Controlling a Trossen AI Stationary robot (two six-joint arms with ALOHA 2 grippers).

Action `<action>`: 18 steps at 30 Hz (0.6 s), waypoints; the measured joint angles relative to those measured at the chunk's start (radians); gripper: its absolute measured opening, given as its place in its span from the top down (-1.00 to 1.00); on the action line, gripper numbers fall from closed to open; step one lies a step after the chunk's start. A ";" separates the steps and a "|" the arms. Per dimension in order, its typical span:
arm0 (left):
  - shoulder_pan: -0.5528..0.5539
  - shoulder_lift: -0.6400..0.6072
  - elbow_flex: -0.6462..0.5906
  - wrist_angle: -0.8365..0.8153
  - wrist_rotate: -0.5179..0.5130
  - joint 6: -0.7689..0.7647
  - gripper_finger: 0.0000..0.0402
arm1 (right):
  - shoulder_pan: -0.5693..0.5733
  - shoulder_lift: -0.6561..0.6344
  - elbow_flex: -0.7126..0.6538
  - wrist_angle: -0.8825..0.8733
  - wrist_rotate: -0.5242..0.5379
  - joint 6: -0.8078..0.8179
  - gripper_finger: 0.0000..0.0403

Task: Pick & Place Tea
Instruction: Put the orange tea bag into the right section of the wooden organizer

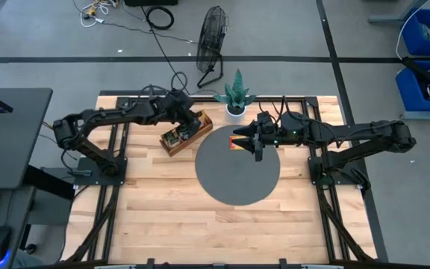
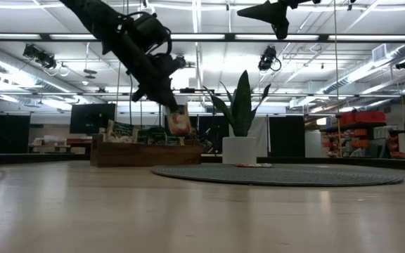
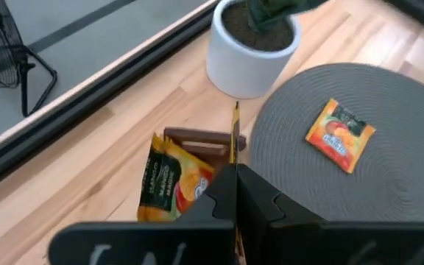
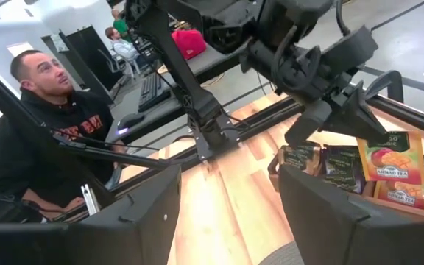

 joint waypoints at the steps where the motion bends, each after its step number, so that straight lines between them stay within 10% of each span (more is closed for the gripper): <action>1: 0.001 0.000 -0.012 0.012 -0.003 0.000 1.00 | 0.000 0.000 0.000 0.000 0.000 0.002 -0.16; 18: 0.004 0.039 -0.080 0.122 -0.033 0.060 1.00 | 0.000 0.000 0.000 0.000 0.002 0.006 -0.16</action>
